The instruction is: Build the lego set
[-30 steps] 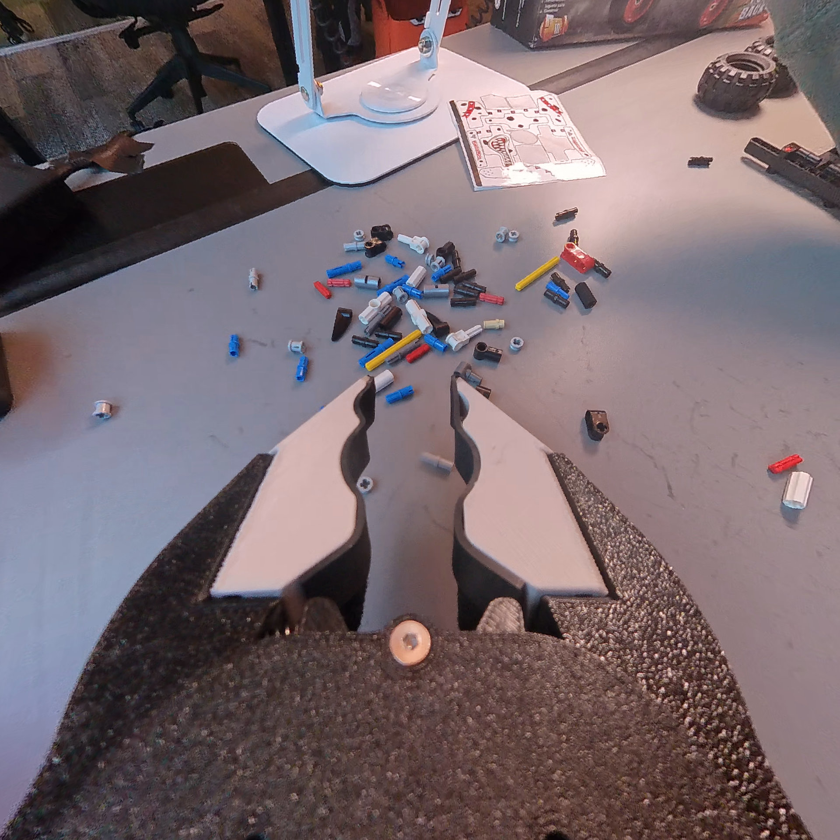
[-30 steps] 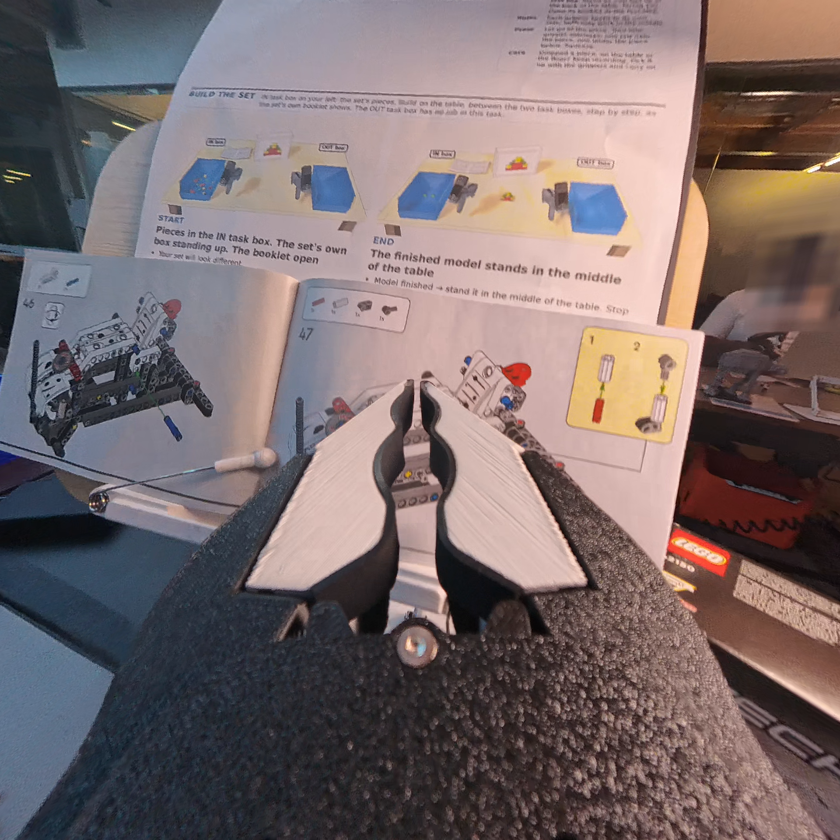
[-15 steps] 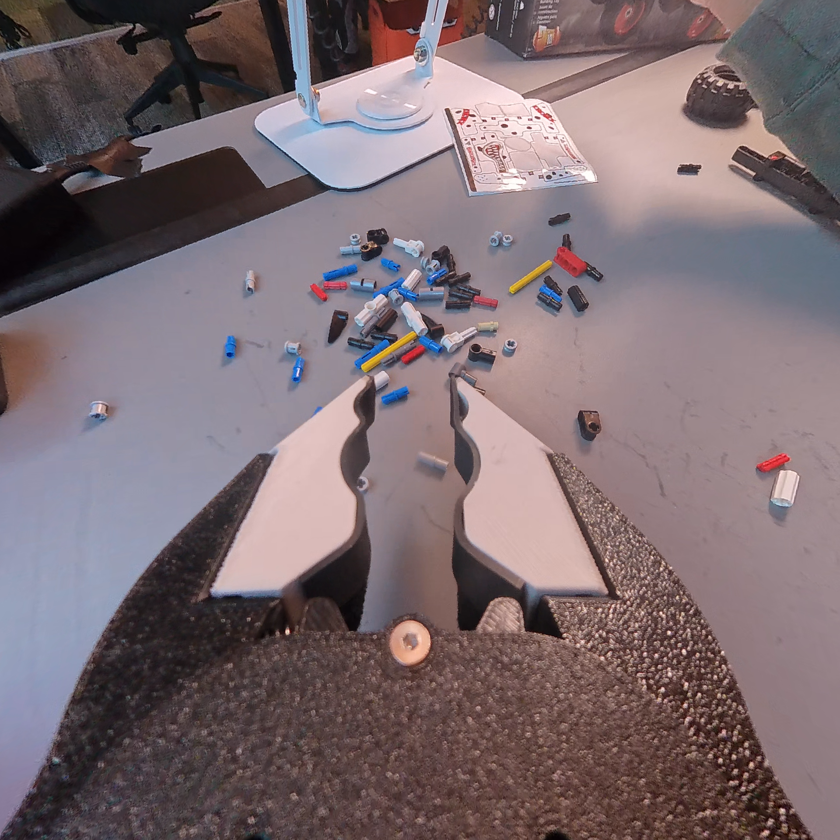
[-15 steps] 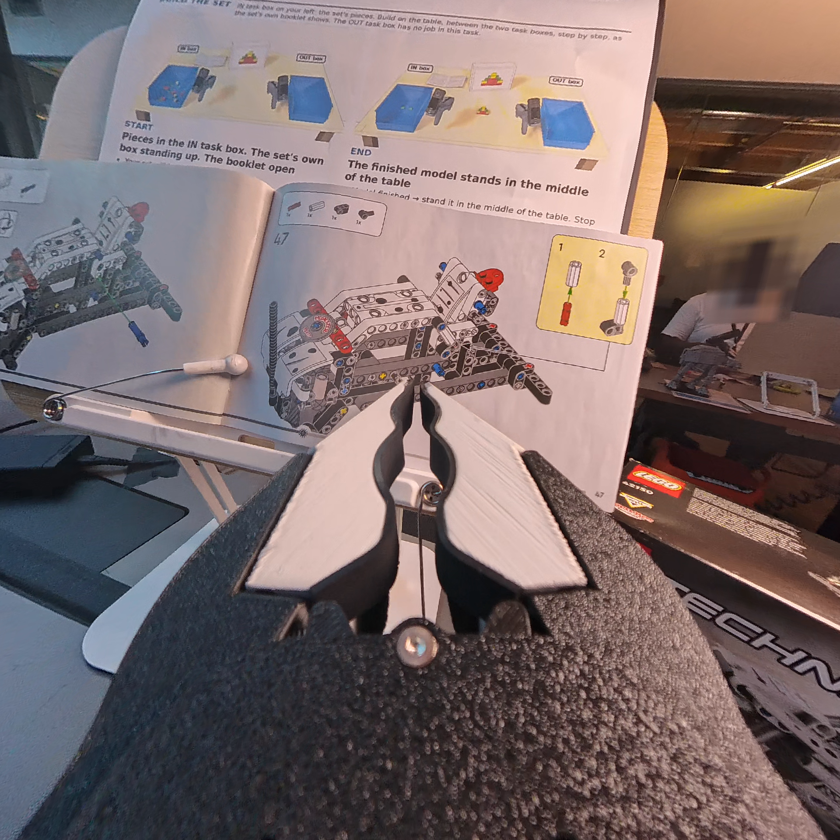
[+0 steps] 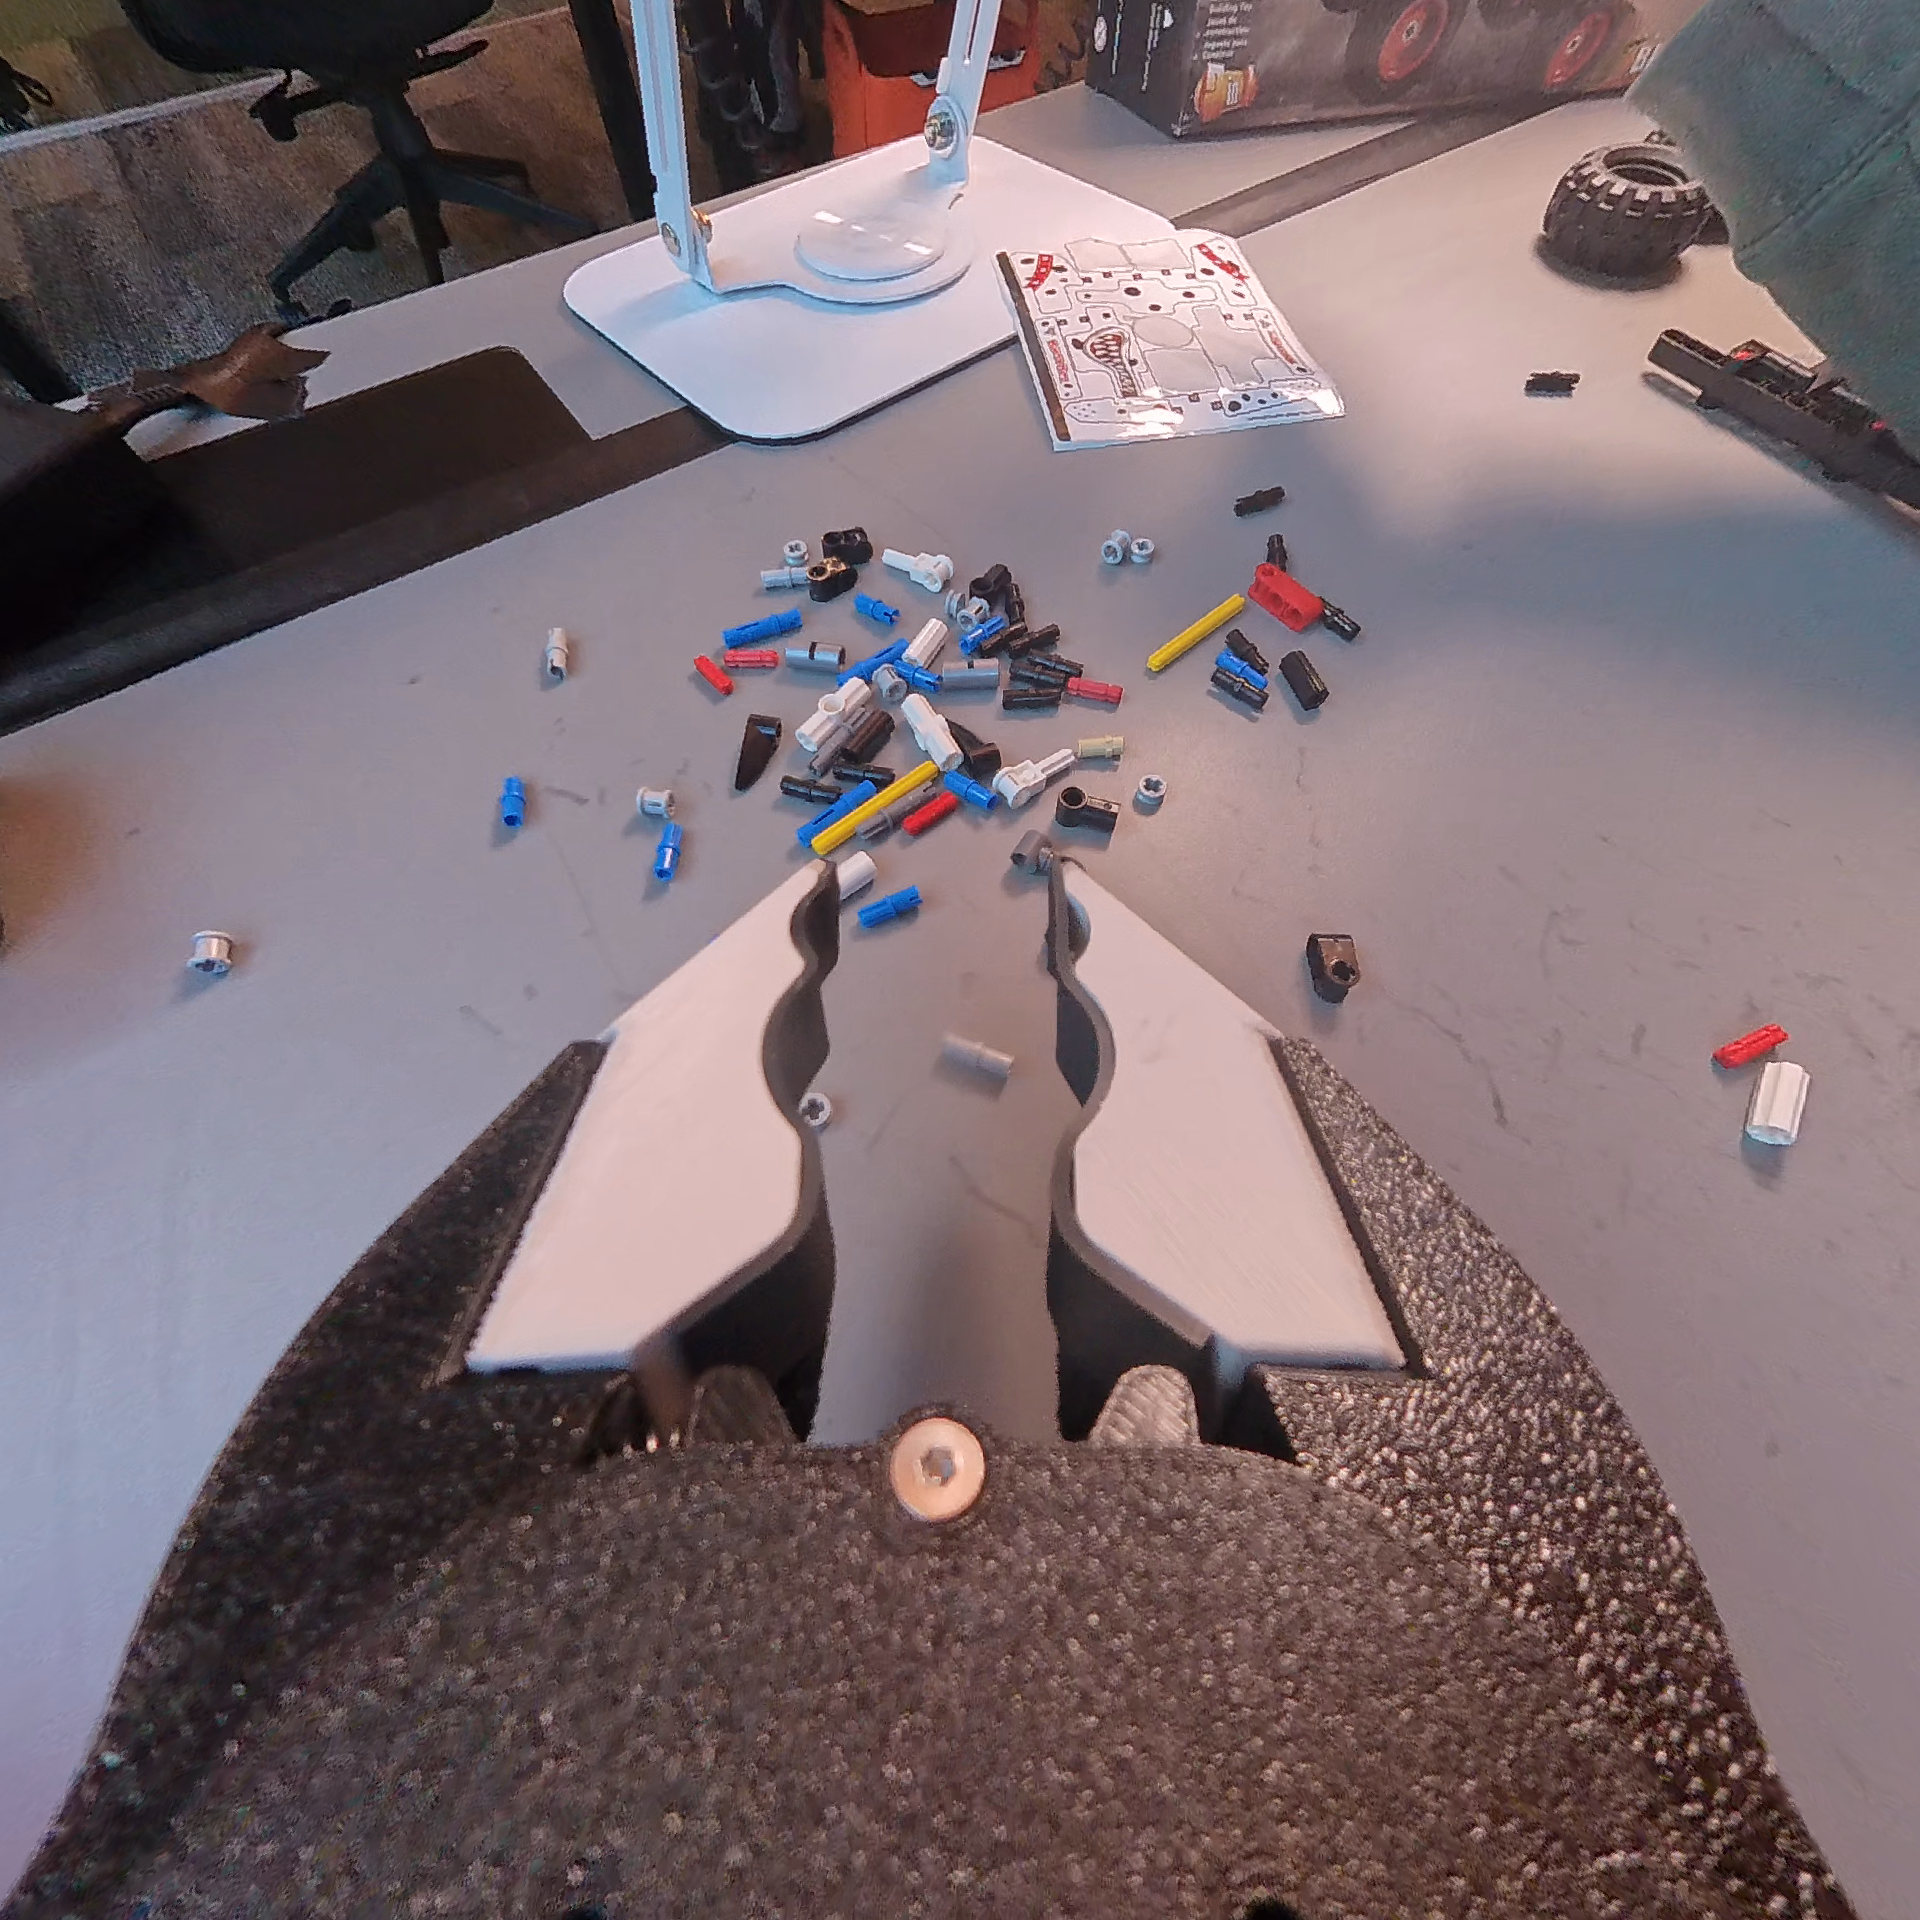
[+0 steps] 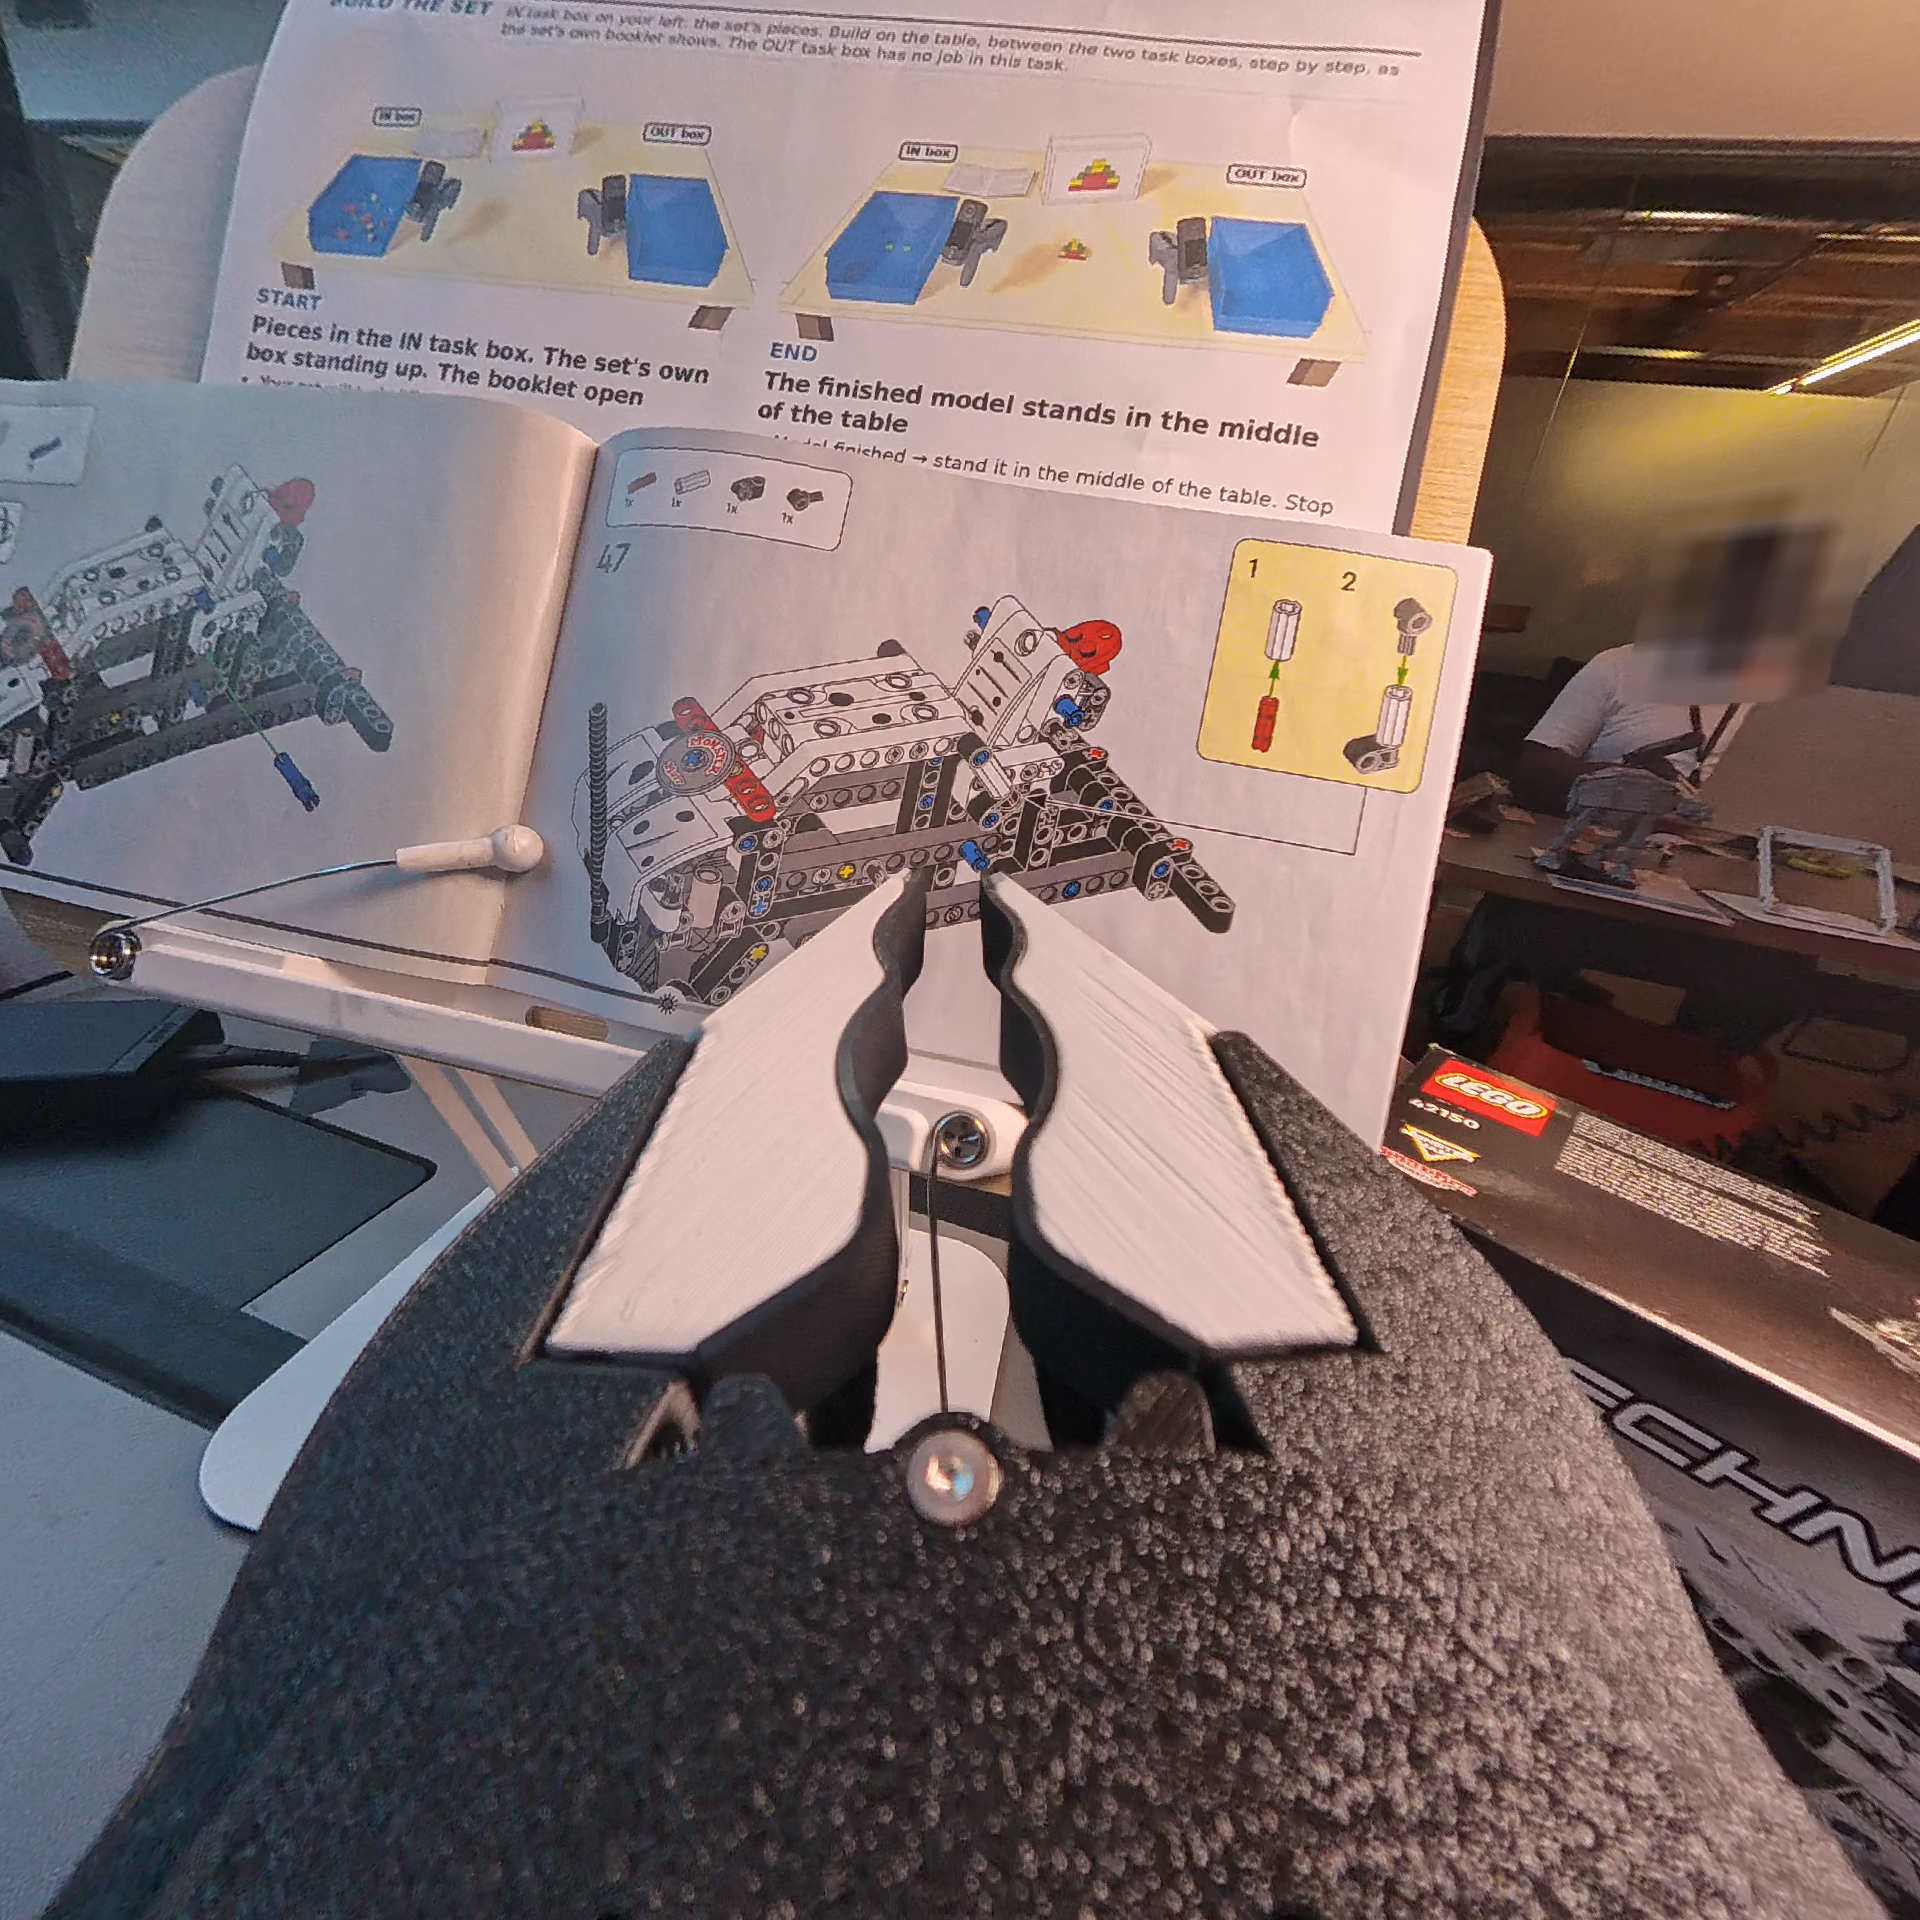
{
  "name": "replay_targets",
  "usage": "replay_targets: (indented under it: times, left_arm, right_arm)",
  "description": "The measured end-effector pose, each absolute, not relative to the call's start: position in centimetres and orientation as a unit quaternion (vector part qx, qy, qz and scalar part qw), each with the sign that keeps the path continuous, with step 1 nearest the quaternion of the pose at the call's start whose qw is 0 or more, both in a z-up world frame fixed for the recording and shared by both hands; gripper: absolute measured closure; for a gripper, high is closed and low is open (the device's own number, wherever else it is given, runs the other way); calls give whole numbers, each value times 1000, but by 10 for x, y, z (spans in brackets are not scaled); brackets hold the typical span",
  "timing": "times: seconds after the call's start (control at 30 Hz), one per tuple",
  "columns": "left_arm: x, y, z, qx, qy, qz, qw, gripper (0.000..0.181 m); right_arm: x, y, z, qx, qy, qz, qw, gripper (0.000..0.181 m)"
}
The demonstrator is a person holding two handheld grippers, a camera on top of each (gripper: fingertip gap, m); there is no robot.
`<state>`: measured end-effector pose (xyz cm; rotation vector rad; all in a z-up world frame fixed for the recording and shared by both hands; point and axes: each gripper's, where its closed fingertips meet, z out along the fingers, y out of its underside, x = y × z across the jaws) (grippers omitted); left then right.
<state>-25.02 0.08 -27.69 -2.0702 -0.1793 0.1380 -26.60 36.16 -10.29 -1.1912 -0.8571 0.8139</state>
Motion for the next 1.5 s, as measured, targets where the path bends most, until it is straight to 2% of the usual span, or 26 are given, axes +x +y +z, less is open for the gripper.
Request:
replay_targets:
  times: [0.33, 1.5]
  left_arm:
    - [-249, 1, -270, -845, -86, 35, 526, 131]
    - [-252, 0, -249, -814, -62, 81, 572, 157]
  right_arm:
    - [-261, 365, -95, -528, -373, 369, 668, 169]
    - [-262, 366, -92, -528, -379, 374, 662, 167]
